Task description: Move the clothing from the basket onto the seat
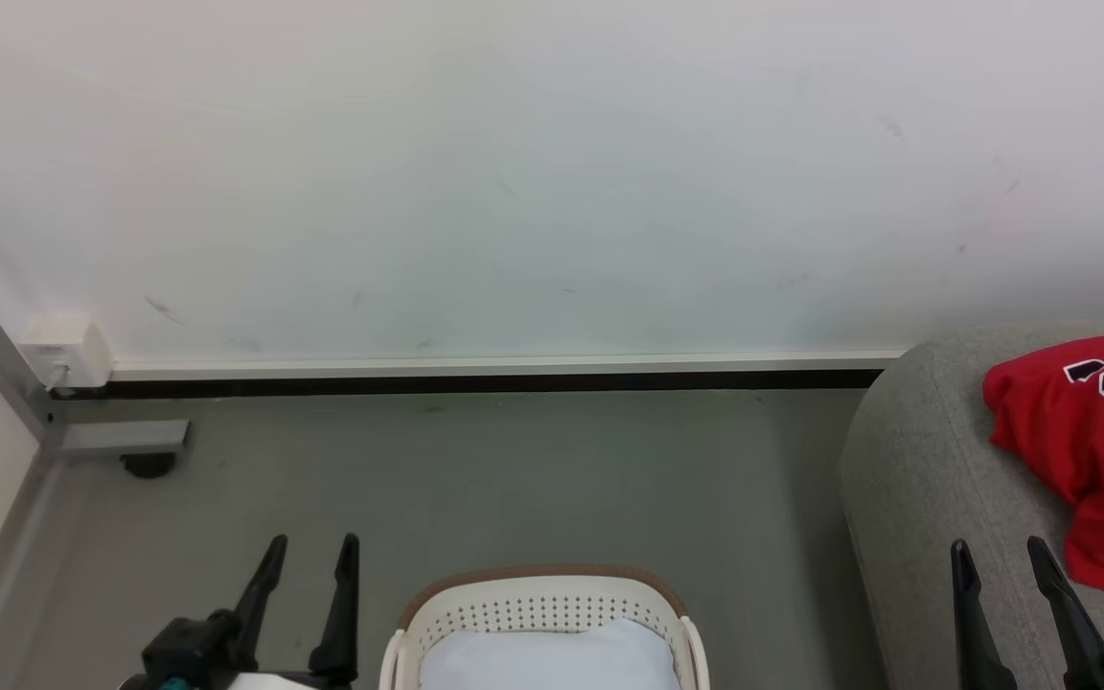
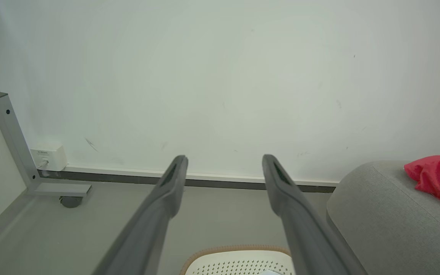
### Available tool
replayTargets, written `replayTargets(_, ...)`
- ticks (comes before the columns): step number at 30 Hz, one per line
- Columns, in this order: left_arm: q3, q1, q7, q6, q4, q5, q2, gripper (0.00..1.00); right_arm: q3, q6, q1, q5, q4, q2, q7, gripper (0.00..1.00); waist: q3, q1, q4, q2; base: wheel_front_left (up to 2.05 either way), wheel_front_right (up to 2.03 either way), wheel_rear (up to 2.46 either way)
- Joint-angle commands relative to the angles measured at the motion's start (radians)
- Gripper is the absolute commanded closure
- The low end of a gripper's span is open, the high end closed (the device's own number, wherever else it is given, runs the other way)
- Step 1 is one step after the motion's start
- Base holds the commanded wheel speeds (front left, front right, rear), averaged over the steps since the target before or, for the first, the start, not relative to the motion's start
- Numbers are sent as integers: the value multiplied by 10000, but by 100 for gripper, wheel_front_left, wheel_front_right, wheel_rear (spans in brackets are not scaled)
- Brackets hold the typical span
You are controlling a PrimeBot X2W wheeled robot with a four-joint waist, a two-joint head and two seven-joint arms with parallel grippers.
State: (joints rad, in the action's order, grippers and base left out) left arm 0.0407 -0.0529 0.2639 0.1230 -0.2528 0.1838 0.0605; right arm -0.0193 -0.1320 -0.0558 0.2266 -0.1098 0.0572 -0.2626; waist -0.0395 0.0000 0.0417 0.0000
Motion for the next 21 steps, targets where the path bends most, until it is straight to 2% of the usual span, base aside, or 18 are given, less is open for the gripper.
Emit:
replayTargets(1, -23, -49, 7, 17, -36, -183, -16, 0, 12, 26, 160, 12, -32, -4, -28, 0, -8, 0, 7, 0, 0, 0, 0)
replayTargets(17, -70, -178, 7, 82, -222, -38, -80, 0, 248, 25, 282, 180, -236, 79, -29, 0, -15, 0, 28, 0, 0, 0, 0)
replayTargets(18, -33, -97, 0, 58, -232, -46, -105, 100, 245, 0, 147, 140, -215, 25, 0, 100, -14, 0, 27, 0, 0, 0, 0)
replayTargets(21, -5, 92, -17, 54, -483, -34, -146, 100, 264, 0, 4, 150, -453, -21, 21, 100, -14, 1, 25, 0, 0, 0, 0)
